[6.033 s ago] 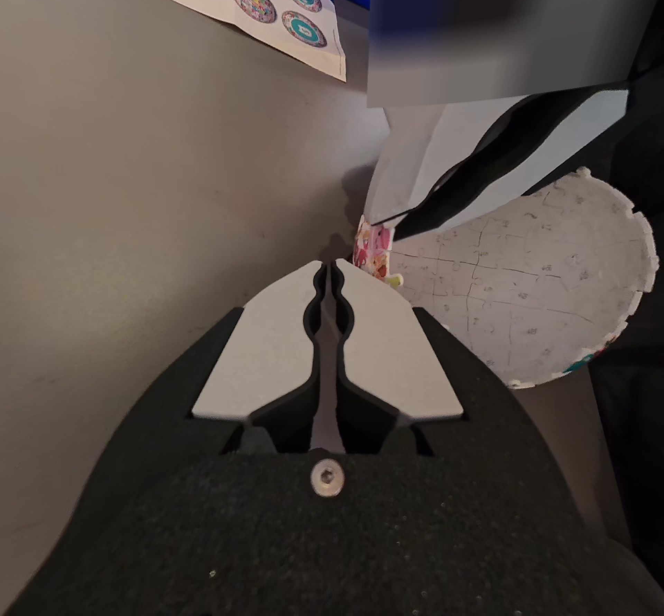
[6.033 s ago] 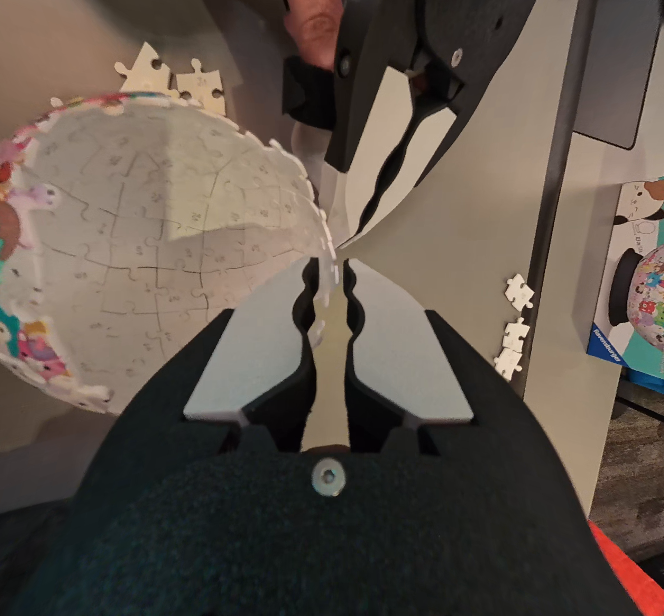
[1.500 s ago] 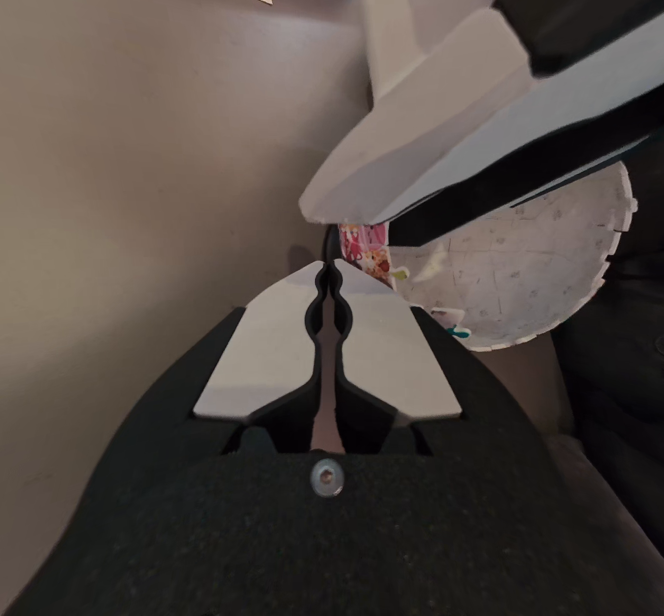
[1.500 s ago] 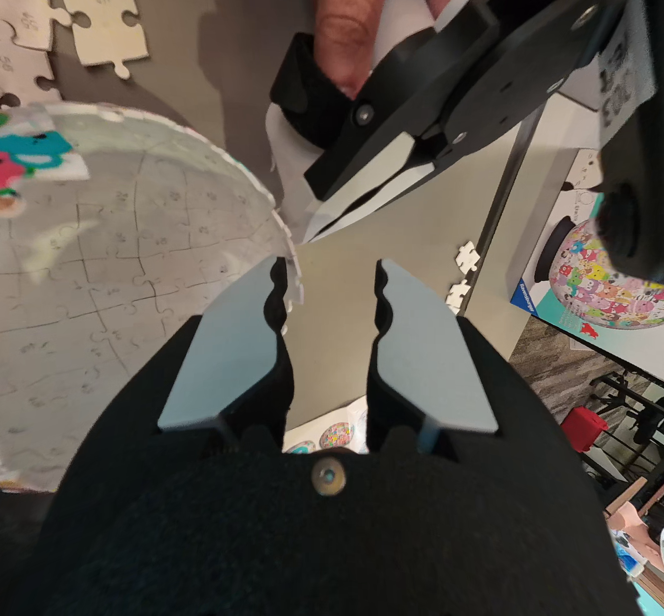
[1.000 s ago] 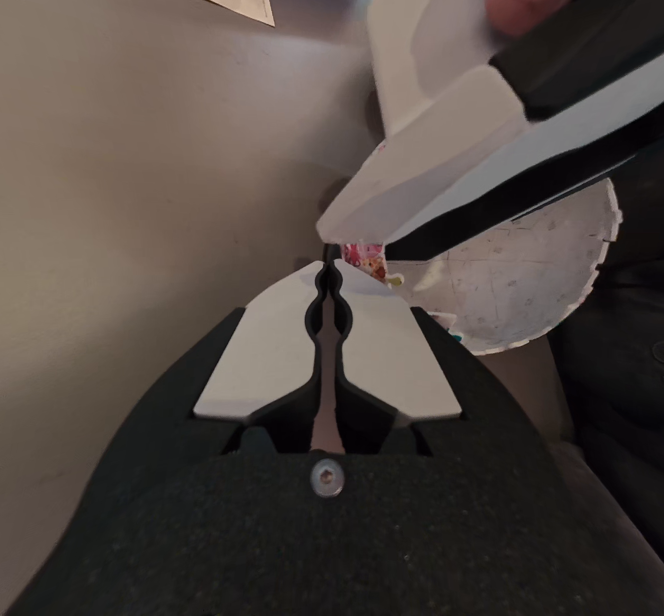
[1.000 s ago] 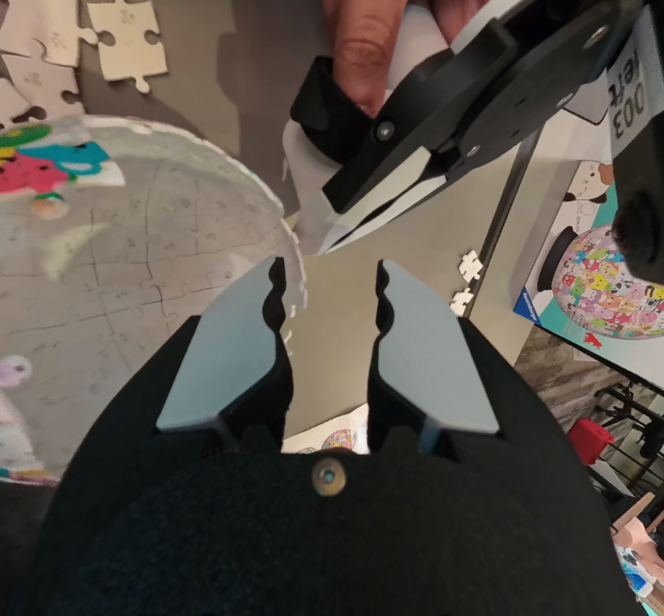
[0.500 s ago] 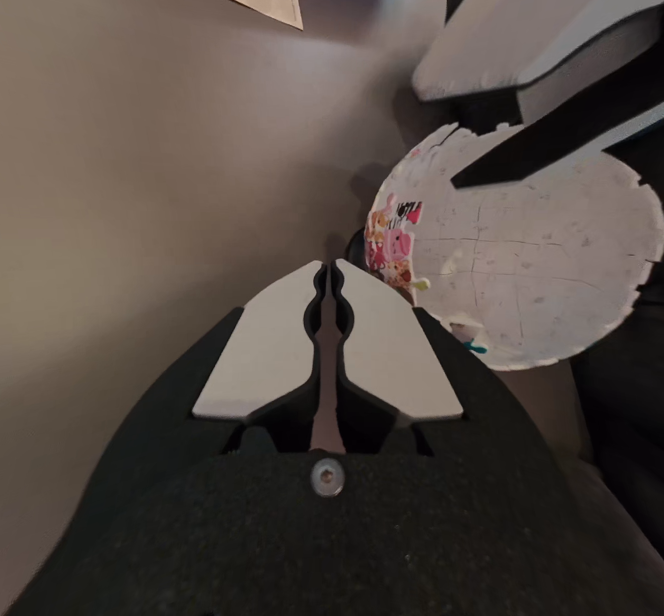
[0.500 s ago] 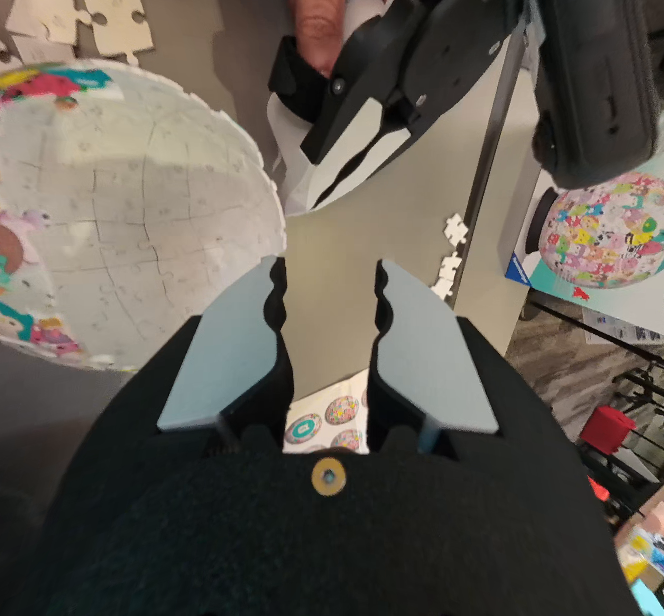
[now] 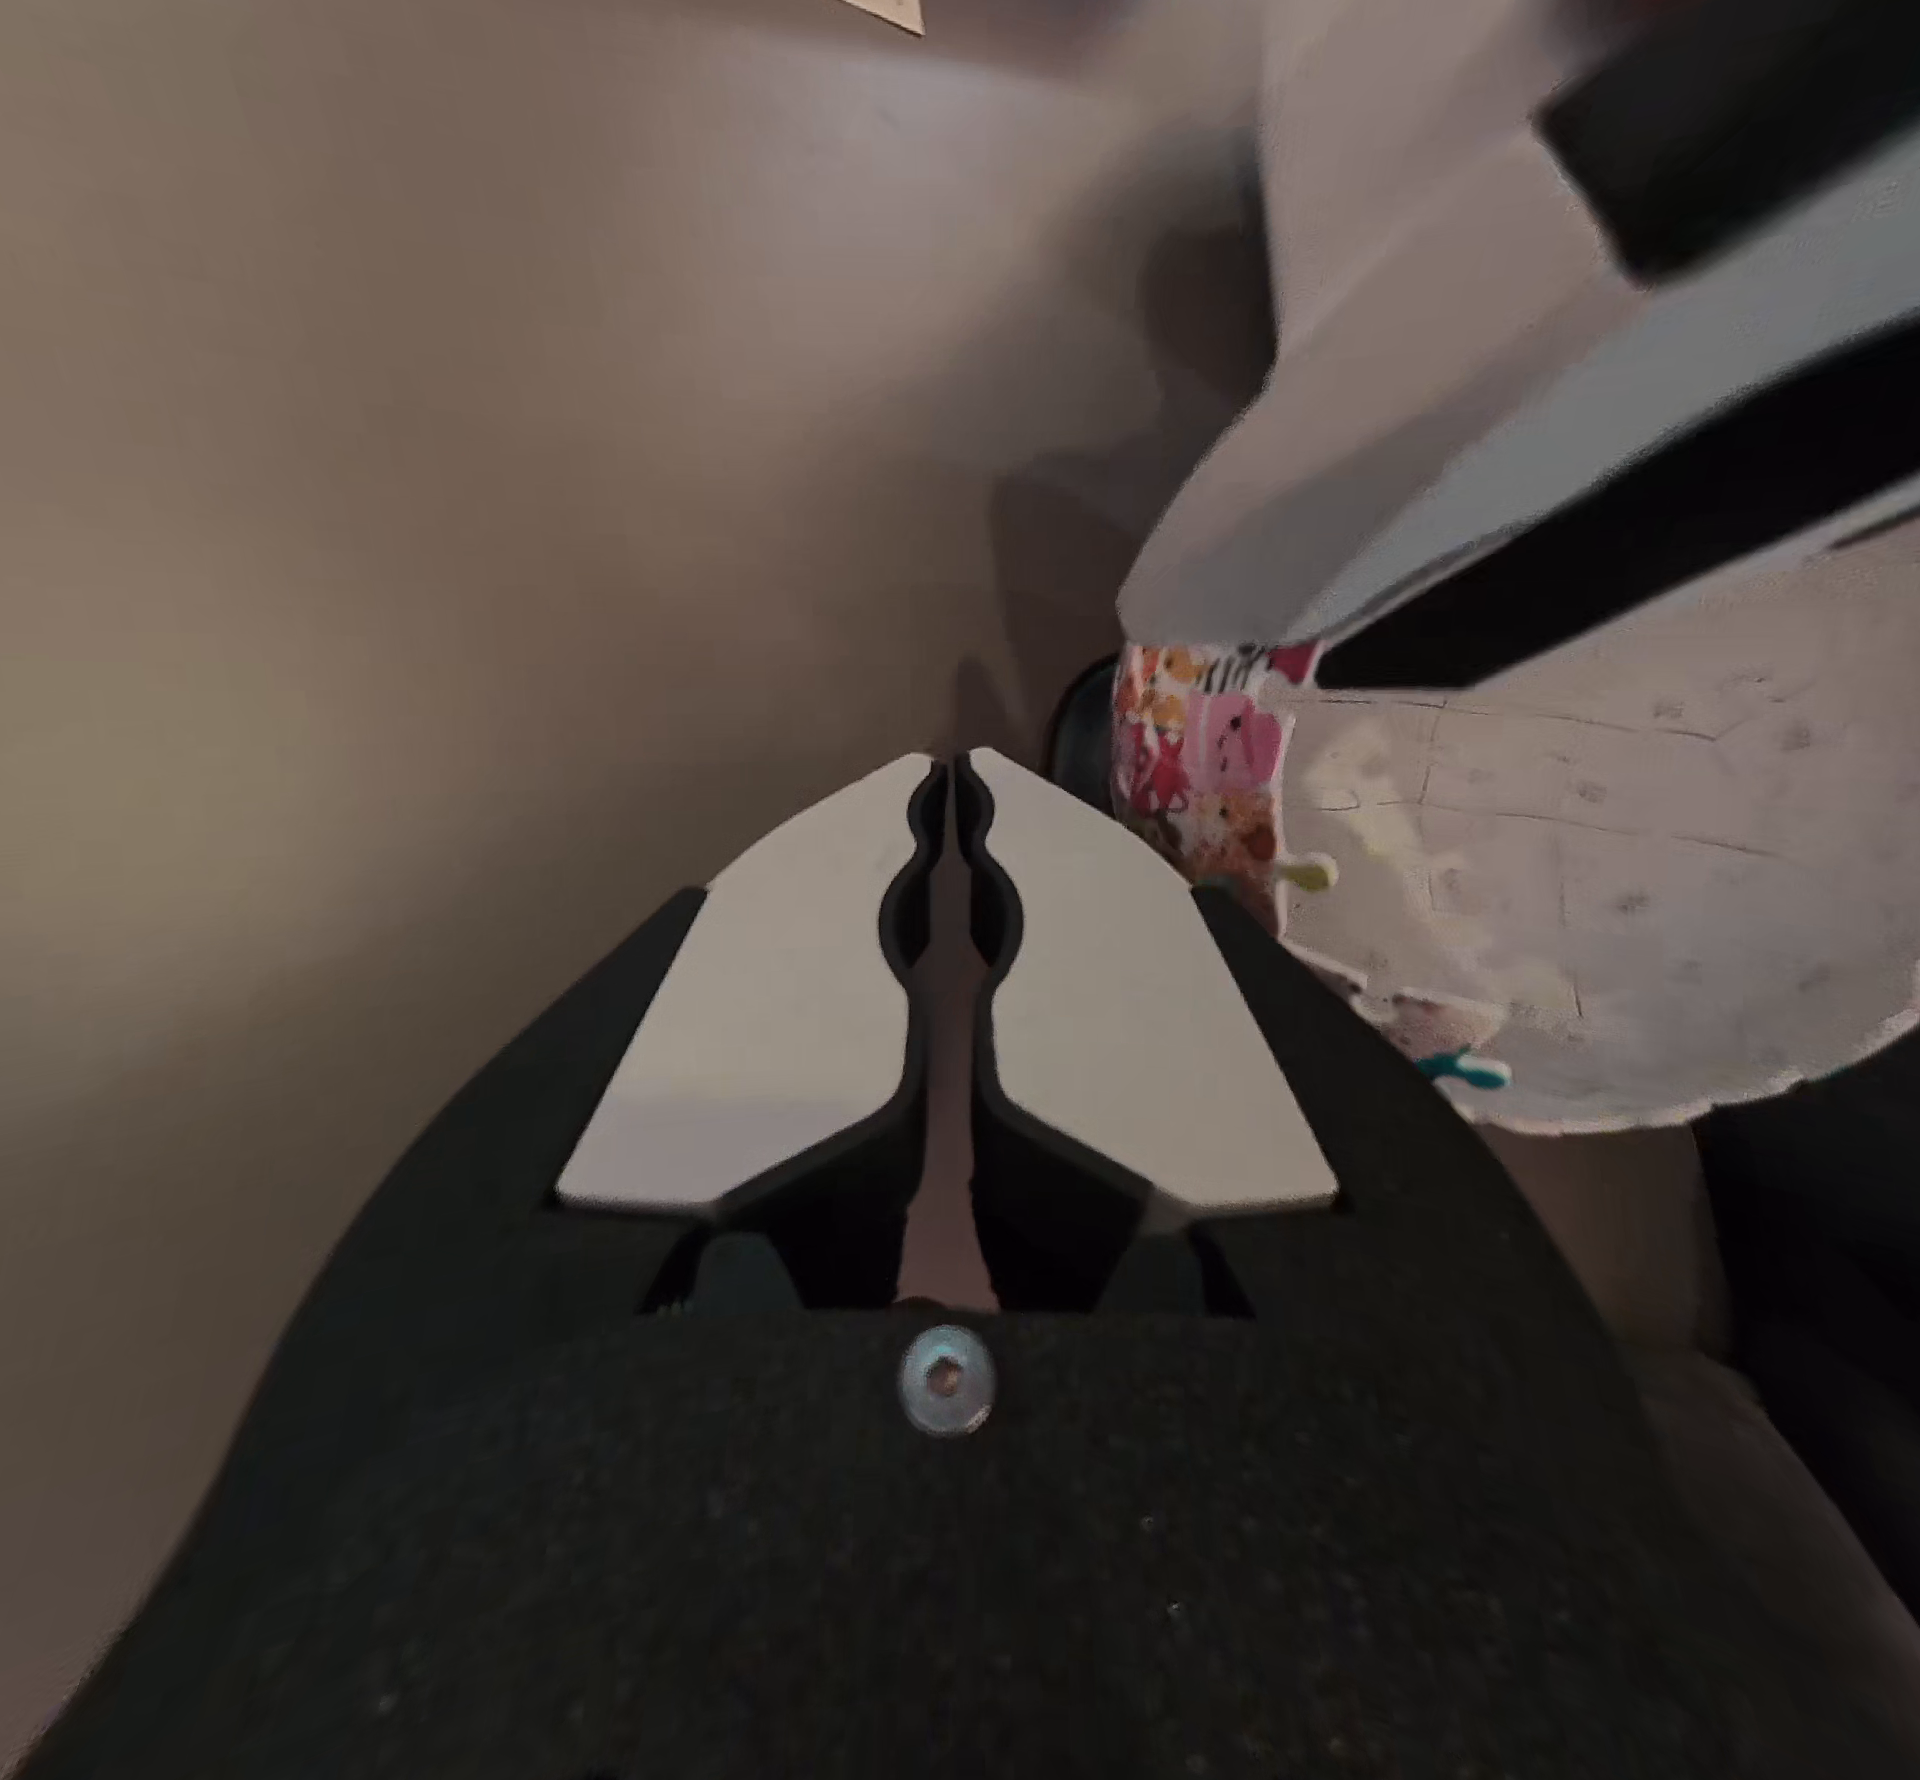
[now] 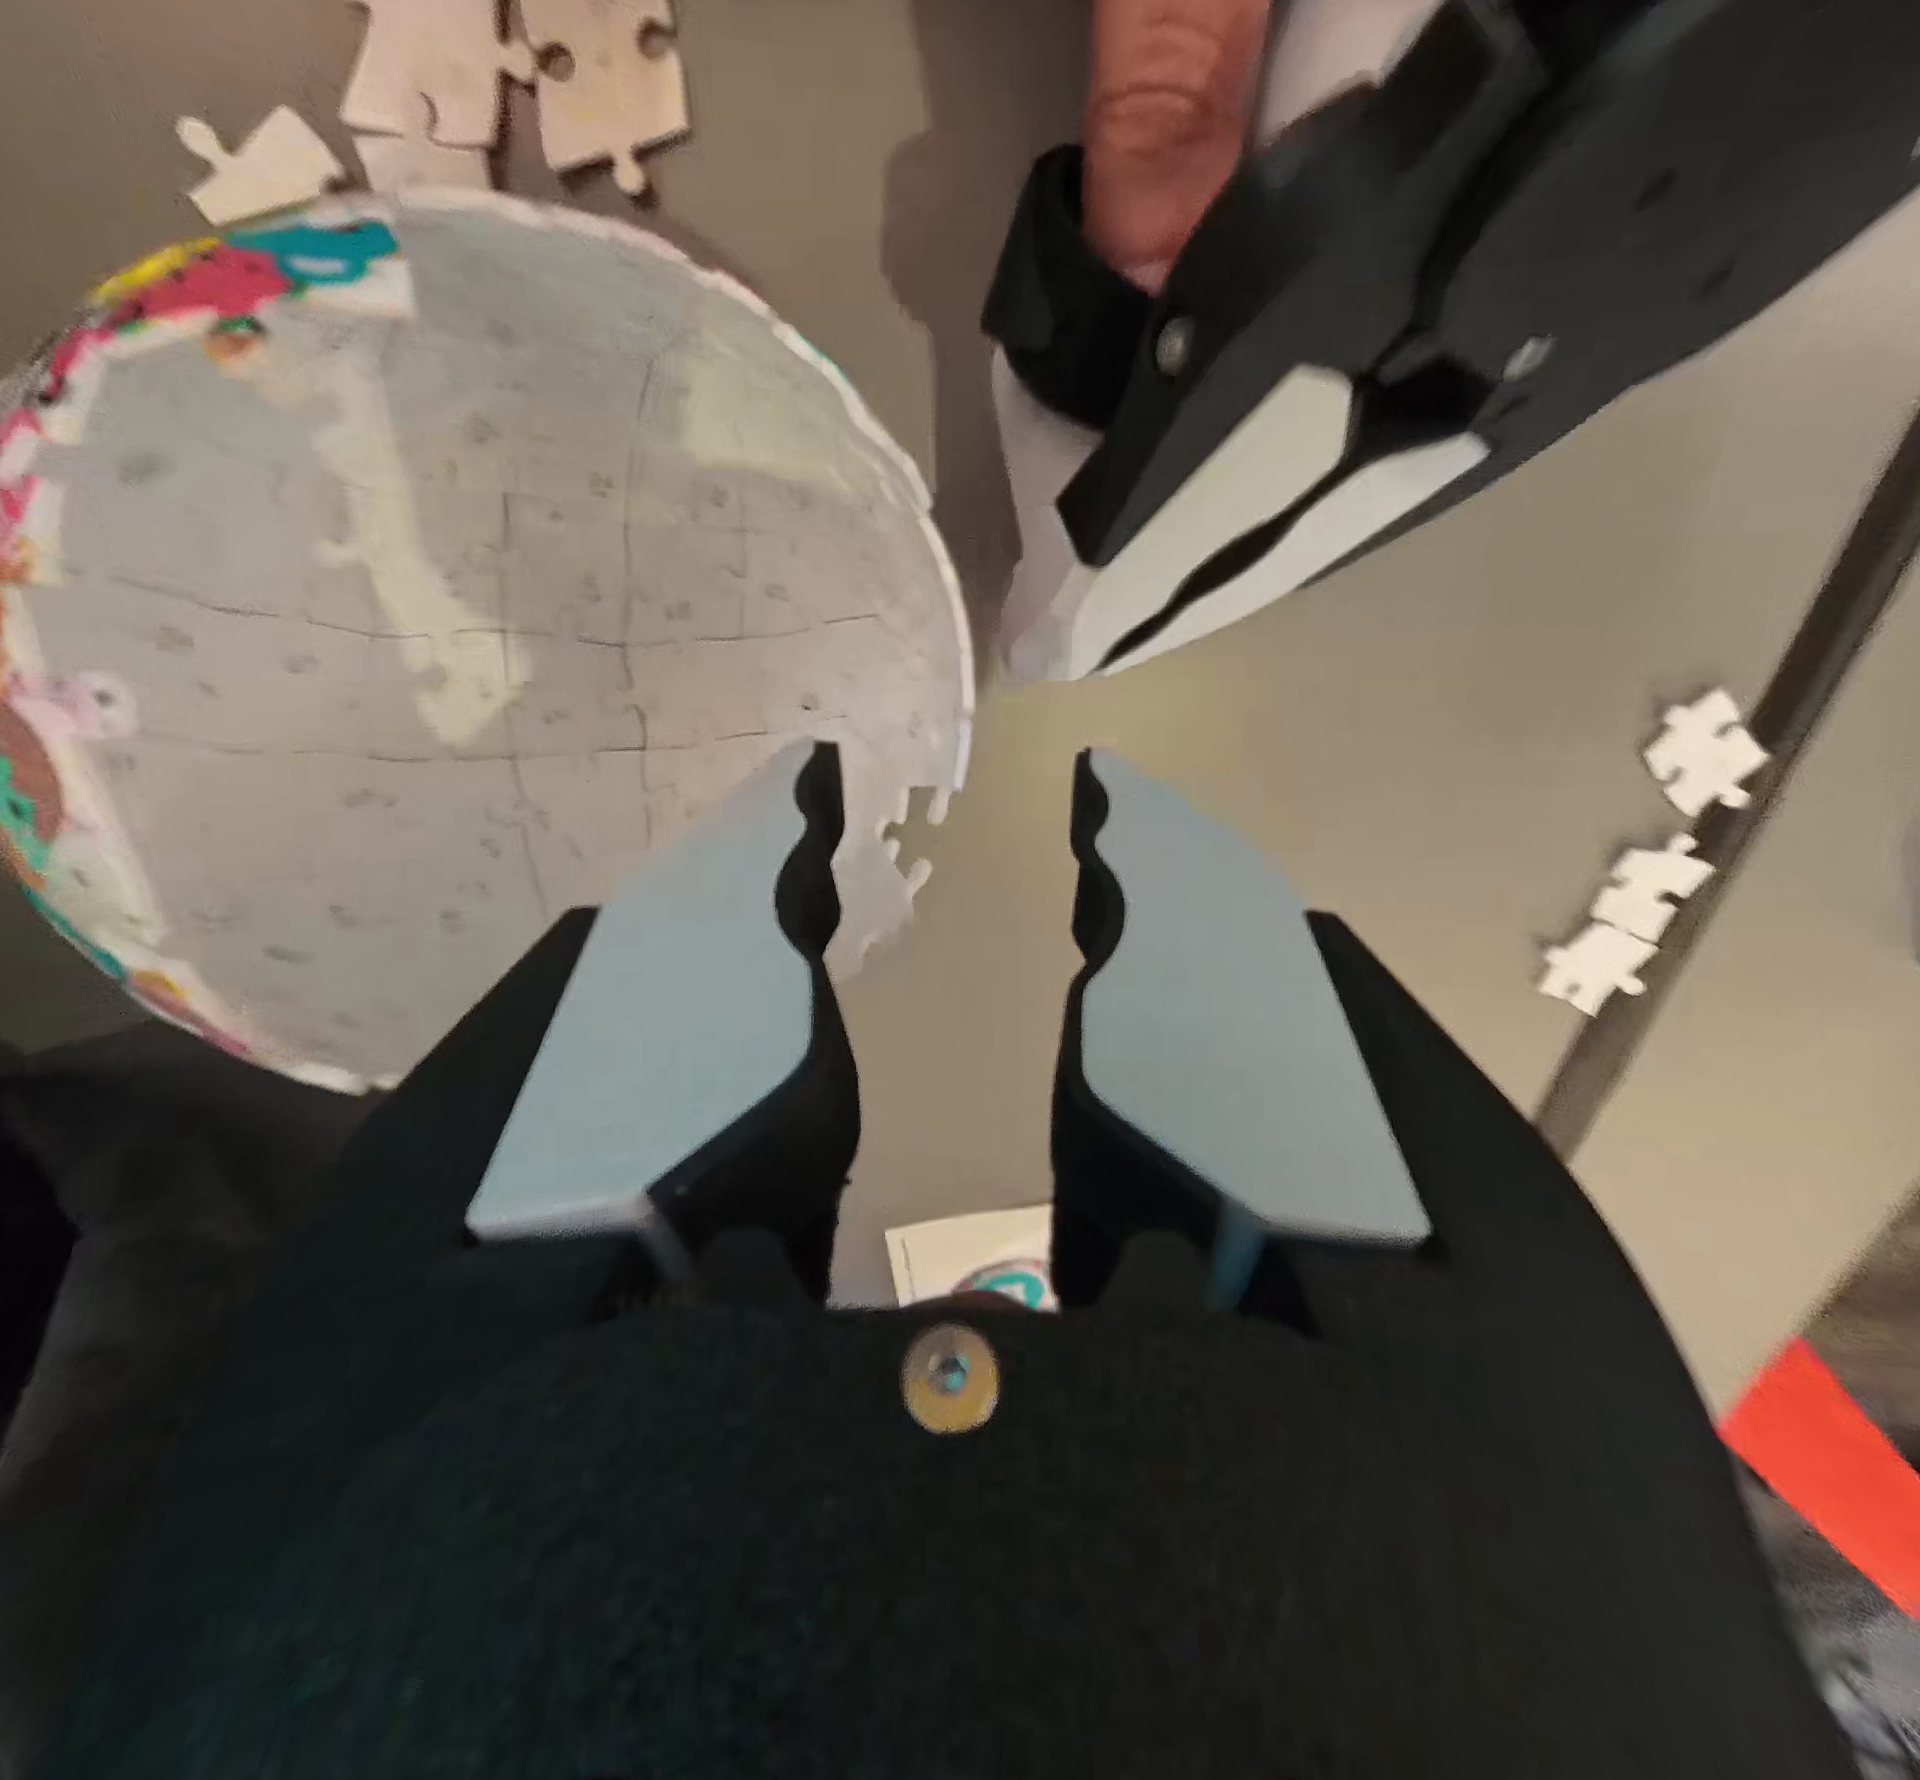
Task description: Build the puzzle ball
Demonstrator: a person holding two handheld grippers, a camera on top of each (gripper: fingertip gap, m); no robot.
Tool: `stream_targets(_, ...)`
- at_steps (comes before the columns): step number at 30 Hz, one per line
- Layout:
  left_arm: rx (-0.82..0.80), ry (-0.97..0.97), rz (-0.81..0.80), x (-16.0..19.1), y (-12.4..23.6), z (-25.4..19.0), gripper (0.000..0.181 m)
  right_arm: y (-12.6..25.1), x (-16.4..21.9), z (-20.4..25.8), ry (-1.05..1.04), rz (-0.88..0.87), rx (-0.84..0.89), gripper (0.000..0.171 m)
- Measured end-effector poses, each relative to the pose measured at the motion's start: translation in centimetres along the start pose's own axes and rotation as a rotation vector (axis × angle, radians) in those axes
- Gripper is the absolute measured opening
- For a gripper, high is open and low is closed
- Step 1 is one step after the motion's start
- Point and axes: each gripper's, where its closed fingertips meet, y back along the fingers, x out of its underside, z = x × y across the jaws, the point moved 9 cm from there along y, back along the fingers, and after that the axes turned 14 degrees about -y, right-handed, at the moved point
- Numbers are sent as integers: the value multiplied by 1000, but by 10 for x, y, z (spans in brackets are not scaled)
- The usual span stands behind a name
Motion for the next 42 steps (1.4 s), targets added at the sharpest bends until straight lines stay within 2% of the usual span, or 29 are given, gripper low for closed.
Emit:
stream_targets(3,-94,10,-27,10,10,-3,1,-3,4,-14,-55,-34,-123,39)
stream_targets(5,-156,-2,-78,12,18,-5,2,-7,5,-17,-98,7,-218,39)
stream_targets(7,-195,-17,-139,11,25,-6,2,-11,5,-18,-120,47,-257,31)
stream_targets(11,-148,22,-180,12,28,-3,2,-15,2,-20,-111,53,-222,26)
stream_targets(28,-131,10,-127,12,21,-4,1,-20,0,-11,-60,63,-153,5)
stream_targets(42,-130,-2,-103,12,18,-6,1,-20,-2,-13,-109,63,-174,3)
